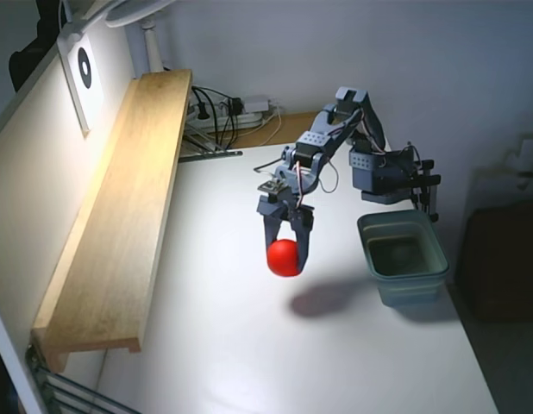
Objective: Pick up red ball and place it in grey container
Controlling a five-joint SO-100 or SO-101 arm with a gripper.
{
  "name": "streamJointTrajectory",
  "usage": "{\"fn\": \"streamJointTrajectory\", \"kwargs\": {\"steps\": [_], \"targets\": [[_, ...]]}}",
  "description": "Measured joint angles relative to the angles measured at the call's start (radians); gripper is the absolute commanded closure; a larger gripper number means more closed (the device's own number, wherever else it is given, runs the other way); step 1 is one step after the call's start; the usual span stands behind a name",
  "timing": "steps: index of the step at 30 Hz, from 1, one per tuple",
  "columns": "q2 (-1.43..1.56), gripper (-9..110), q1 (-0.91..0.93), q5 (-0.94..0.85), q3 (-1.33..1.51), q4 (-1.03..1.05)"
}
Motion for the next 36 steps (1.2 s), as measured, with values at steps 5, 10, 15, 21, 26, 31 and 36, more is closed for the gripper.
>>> {"fn": "streamJointTrajectory", "kwargs": {"steps": [5,10,15,21,26,31,36], "targets": [[0.184,78,-0.002,0.000,0.216,-0.041],[0.360,78,0.000,0.000,0.397,-0.061],[0.531,78,0.000,0.000,0.541,-0.057],[0.572,78,0.000,0.000,0.548,0.005],[0.572,78,-0.002,0.000,0.445,0.107],[0.571,78,0.000,0.000,0.350,0.173],[0.571,78,-0.032,0.000,0.347,0.179]]}}
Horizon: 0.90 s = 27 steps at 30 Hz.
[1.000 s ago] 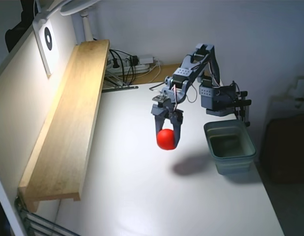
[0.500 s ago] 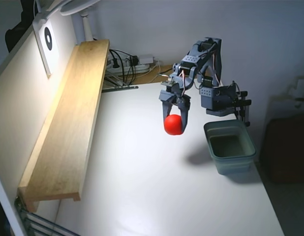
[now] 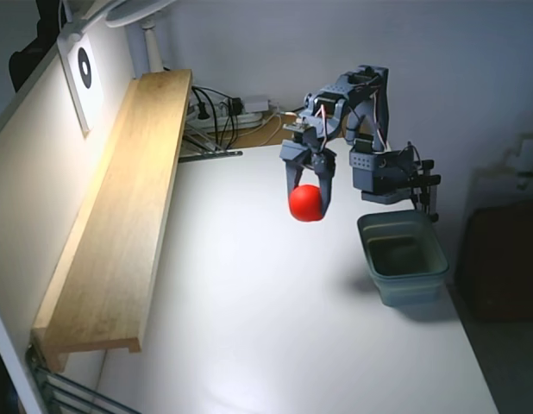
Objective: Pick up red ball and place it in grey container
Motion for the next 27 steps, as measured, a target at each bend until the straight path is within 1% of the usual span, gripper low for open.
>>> {"fn": "streamJointTrajectory", "kwargs": {"steps": [6,17,22,27], "targets": [[0.000,78,-0.100,0.000,0.000,0.000],[0.000,78,-0.345,-0.002,0.000,0.000],[0.000,78,-0.411,0.000,0.000,0.000],[0.000,78,-0.403,0.000,0.000,0.000]]}}
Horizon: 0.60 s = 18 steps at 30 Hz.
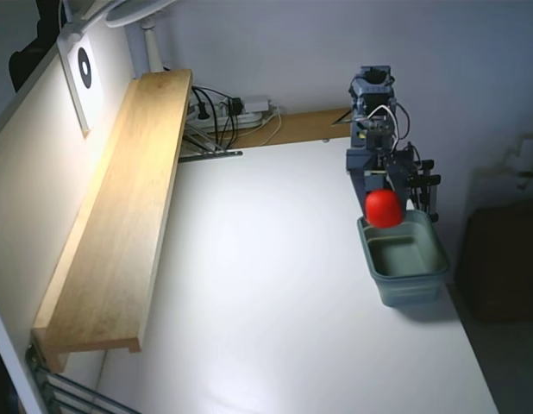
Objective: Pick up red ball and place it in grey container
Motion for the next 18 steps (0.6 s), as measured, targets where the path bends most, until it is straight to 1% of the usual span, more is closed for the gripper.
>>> {"fn": "streamJointTrajectory", "kwargs": {"steps": [3,4,18], "targets": [[0.000,78,-0.009,0.000,0.000,0.000],[0.000,63,-0.009,0.000,0.000,0.000],[0.000,63,-0.009,0.000,0.000,0.000]]}}
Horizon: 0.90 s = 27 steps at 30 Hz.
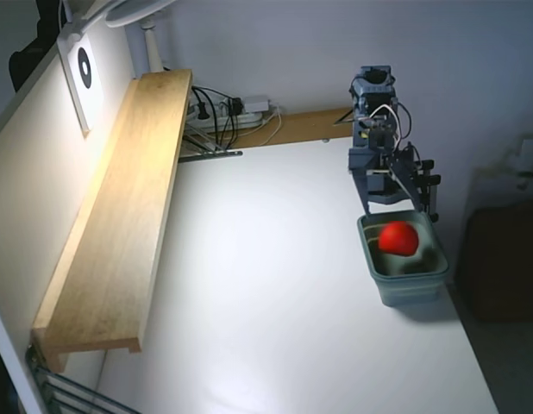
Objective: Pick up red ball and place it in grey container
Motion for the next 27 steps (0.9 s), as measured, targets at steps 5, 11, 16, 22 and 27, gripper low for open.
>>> {"fn": "streamJointTrajectory", "kwargs": {"steps": [5,11,16,22,27], "targets": [[0.000,63,0.000,0.000,0.000,0.000],[0.000,63,0.000,0.000,0.000,0.000],[0.000,64,0.002,0.000,0.000,0.017],[0.000,66,0.028,0.000,-0.008,0.034],[0.002,68,0.084,0.000,-0.026,0.066]]}}
